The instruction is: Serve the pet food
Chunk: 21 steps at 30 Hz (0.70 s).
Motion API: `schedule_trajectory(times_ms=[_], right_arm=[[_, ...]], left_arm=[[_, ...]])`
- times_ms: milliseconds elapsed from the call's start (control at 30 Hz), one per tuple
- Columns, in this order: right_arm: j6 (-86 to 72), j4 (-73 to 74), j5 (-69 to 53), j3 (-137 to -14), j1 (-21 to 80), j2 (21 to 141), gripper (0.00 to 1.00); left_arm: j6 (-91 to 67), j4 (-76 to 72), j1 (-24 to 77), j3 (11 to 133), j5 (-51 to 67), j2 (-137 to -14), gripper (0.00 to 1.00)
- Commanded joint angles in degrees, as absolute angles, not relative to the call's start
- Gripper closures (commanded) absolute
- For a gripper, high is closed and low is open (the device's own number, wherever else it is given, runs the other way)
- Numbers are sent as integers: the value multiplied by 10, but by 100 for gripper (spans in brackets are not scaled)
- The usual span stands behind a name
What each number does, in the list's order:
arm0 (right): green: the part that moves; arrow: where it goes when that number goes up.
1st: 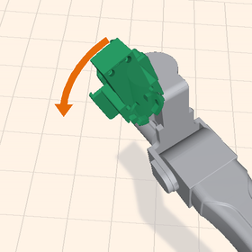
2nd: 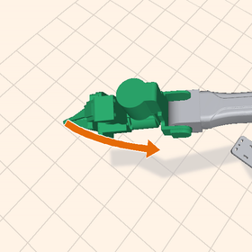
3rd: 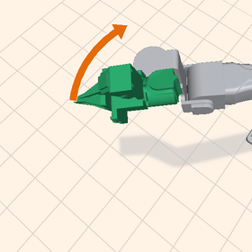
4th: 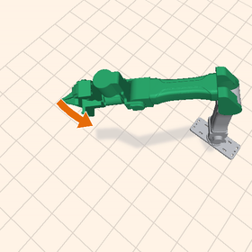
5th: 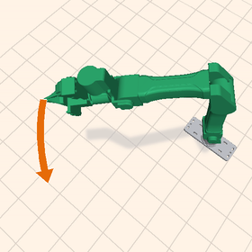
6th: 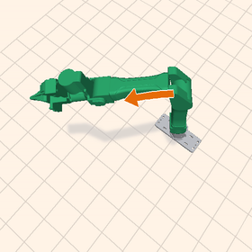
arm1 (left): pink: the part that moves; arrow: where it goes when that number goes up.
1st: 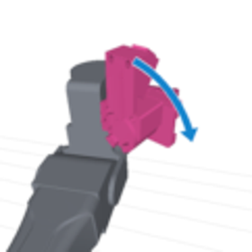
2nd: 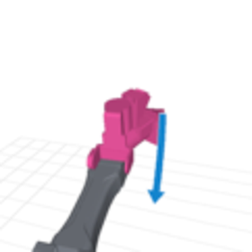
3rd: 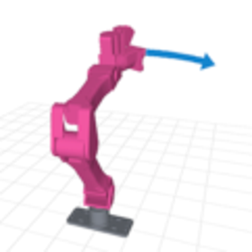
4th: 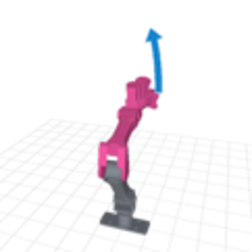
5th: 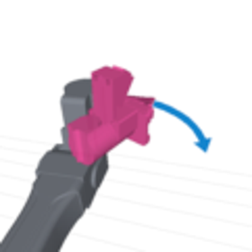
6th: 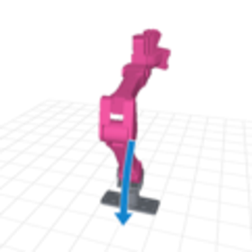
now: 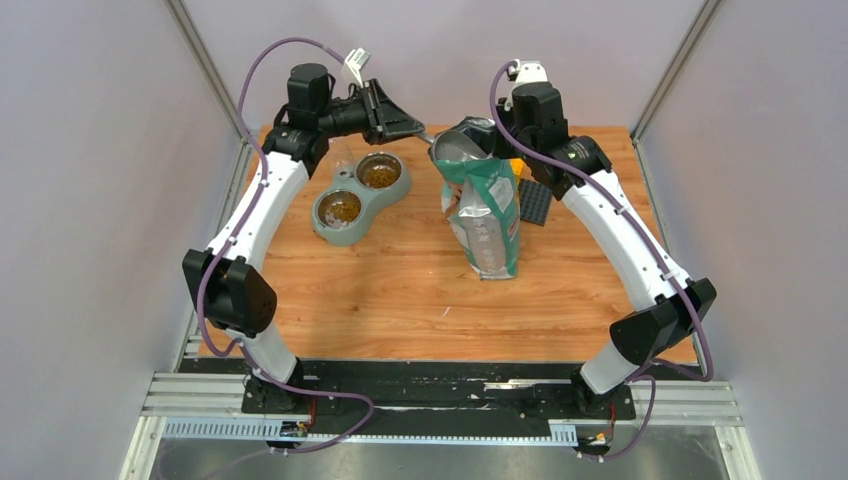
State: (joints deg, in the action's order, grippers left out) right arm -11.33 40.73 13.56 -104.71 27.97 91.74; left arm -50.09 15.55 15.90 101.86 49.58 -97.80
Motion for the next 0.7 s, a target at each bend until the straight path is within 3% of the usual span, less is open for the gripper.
schedule_trajectory(times_ms=[0,667], right_arm=[[-118,340,160,-1049,270,880,100],[-120,333,161,-1035,268,871,100]], left_arm=[[-586,101,144,1011,539,-931,100],[-685,54,84,962,499,-881,100]])
